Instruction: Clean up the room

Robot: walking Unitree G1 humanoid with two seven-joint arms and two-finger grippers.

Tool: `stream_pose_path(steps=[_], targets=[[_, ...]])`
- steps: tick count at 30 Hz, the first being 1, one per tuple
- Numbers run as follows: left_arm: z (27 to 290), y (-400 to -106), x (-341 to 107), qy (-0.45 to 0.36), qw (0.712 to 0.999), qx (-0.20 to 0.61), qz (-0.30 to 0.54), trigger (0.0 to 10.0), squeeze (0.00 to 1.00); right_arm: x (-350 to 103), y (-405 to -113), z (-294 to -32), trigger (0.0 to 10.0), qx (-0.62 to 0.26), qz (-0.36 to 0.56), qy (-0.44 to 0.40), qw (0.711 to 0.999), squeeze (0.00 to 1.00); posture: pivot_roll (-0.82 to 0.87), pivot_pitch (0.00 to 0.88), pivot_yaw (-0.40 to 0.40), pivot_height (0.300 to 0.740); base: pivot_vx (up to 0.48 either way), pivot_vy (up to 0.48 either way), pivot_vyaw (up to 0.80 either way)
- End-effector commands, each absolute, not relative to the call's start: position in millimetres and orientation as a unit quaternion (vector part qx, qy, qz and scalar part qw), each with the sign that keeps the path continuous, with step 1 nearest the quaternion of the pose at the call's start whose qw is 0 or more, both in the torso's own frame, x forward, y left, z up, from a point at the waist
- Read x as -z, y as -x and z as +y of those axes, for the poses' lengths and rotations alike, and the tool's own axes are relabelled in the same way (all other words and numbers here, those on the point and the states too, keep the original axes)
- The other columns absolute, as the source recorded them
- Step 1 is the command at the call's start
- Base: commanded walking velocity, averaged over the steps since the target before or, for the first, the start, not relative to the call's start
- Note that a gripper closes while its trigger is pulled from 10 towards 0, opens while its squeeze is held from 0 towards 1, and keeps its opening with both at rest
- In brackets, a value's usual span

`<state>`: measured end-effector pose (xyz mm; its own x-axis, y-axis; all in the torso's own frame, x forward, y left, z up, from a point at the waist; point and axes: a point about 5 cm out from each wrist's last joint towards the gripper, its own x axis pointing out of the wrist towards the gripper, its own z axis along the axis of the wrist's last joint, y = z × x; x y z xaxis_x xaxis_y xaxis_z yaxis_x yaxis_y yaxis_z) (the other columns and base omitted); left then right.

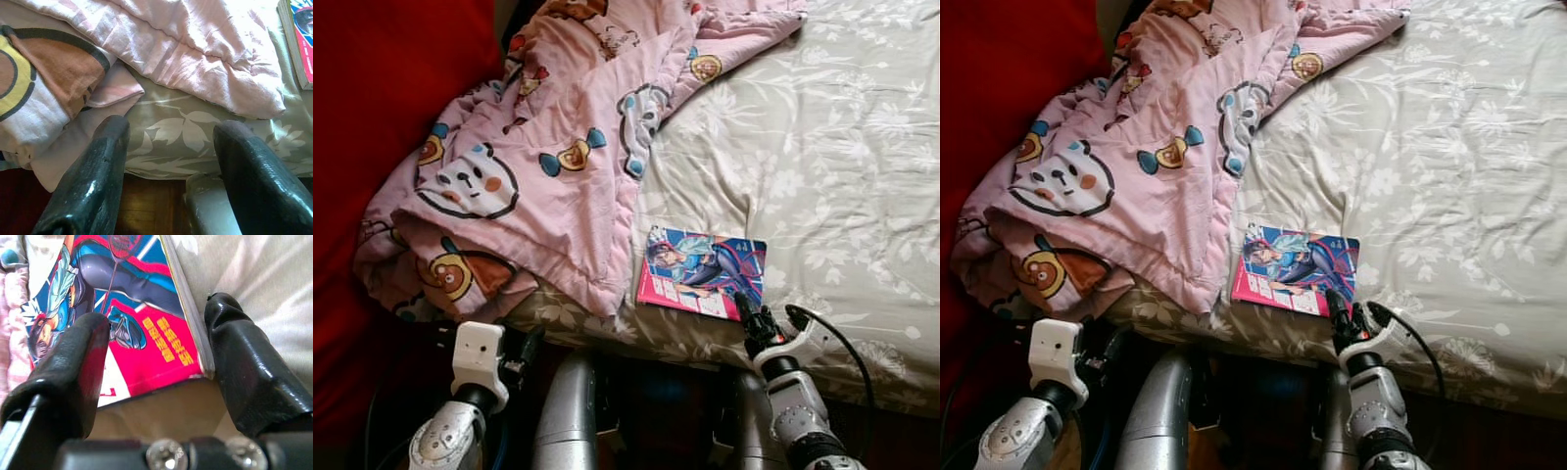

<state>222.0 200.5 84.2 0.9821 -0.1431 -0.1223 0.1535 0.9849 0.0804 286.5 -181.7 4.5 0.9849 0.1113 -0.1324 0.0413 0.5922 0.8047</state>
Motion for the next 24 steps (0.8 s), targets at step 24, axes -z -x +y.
stream_pose_path(steps=[24], targets=[[206,-197,-86,-0.060,0.991,0.071,0.097,10.0,0.00,22,-259,-146,10.0,-0.067,0.150,-0.605,0.779,0.00,0.32,0.462,0.154,0.605,0.000,0.000,0.00]])
